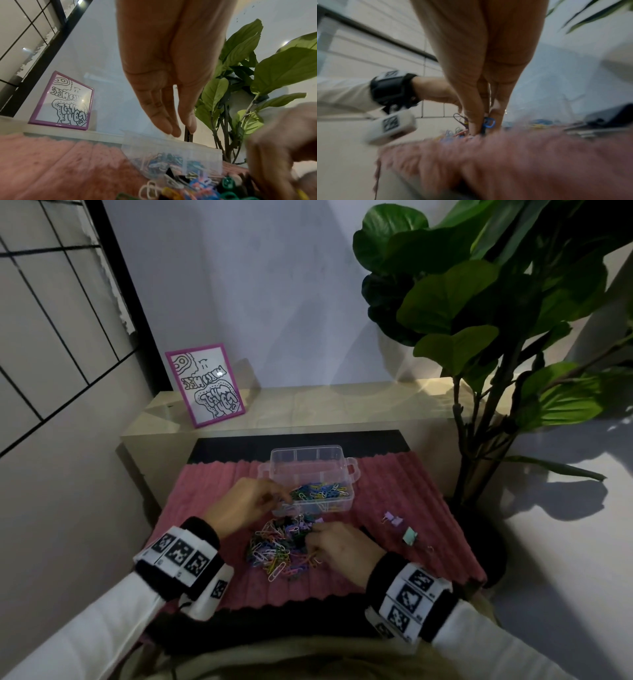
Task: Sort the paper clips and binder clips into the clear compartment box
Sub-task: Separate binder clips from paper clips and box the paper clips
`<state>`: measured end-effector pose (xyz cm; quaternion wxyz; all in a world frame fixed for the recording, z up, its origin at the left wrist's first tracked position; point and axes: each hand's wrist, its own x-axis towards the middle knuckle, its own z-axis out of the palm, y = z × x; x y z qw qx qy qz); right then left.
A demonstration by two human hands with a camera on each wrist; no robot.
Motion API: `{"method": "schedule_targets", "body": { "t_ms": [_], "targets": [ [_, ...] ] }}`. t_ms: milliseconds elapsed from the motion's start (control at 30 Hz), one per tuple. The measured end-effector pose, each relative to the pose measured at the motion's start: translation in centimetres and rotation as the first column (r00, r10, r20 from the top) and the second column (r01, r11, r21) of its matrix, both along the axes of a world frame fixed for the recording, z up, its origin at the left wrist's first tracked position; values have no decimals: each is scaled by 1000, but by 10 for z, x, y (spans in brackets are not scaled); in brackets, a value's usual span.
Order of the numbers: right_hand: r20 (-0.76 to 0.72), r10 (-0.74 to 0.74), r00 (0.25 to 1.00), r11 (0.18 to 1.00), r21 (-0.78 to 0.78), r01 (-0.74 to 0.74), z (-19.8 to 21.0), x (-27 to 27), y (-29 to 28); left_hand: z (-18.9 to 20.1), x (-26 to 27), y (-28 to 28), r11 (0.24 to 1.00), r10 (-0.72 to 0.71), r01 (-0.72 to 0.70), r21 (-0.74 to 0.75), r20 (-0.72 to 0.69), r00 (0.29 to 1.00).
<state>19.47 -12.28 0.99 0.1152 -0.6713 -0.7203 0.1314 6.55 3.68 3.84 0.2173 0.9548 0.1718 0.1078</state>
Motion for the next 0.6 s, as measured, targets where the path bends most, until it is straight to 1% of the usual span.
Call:
{"method": "schedule_targets", "body": {
  "t_ms": [67, 100, 167, 233, 300, 400, 467, 533, 600],
  "targets": [
    [-180, -63, 982, 997, 35, 71, 2, 13, -1, -4, -10, -5, 999, 6, -6, -36, -7, 1000],
    [-266, -110, 958, 992, 37, 124, 5, 19, -1, -5, -14, -8, 998, 3, -4, -59, -17, 1000],
    [-424, -205, 882, 971, 25, 237, 10, 30, -2, -10, -23, -13, 995, -1, -2, -99, -38, 999],
    [-522, -256, 814, 949, 24, 314, 15, 44, 1, -15, -33, -17, 995, 21, -26, -95, -57, 998],
    [-581, -281, 764, 933, 21, 359, 19, 58, 6, -18, -43, -18, 994, 70, -76, -84, -72, 995],
    [-622, -305, 721, 912, 26, 409, 23, 74, 17, -21, -59, -19, 986, 135, -140, -93, -62, 989],
    [-647, -315, 695, 906, 14, 424, 26, 77, 23, -24, -68, -19, 982, 149, -155, -109, -67, 987],
    [-656, -307, 690, 911, 6, 411, 28, 78, 30, -27, -73, -20, 979, 149, -159, -130, -86, 985],
    [-632, -309, 711, 918, -3, 396, 30, 77, 38, -29, -75, -21, 978, 146, -158, -137, -95, 985]
  ]
}}
